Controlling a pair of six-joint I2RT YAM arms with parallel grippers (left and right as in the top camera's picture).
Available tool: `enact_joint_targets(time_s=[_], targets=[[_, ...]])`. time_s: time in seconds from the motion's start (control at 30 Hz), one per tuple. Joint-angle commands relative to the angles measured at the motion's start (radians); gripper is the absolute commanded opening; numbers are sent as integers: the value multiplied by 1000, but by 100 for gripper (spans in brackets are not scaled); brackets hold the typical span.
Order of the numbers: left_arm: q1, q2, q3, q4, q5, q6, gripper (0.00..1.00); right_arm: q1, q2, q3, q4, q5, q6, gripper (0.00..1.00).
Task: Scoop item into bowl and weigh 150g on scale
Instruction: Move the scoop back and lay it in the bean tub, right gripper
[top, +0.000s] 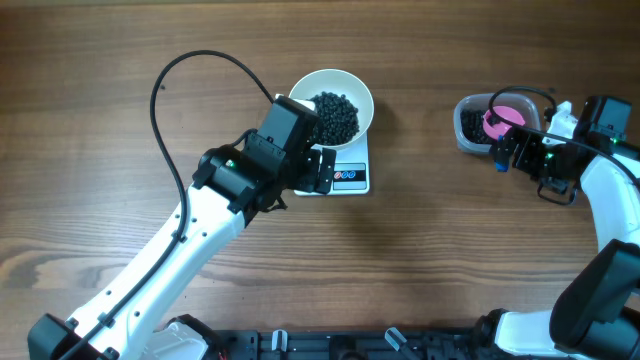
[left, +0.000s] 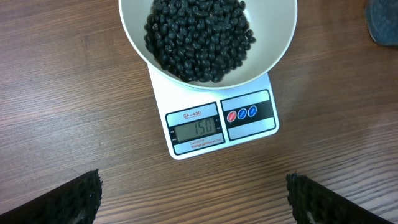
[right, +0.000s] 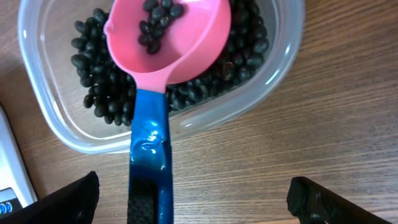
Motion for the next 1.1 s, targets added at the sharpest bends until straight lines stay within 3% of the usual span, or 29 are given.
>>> enact_joint_targets(time_s=[0.0, 0.23, 0.37, 0.47, 1.07], targets=[[-4, -14, -6, 0, 9, -9, 100, -2, -68, -2, -6, 26, 27, 100], [-4, -14, -6, 0, 9, -9, 100, -2, -393, -2, -78, 20, -30, 100], [-4, -14, -6, 0, 9, -9, 100, -1, -546, -2, -167, -201, -253, 100], [-4, -14, -6, 0, 9, -9, 100, -1, -615, -5, -177, -201, -292, 100], [-4, -14, -6, 0, 9, -9, 100, -1, -546, -5, -178, -200, -289, 100]])
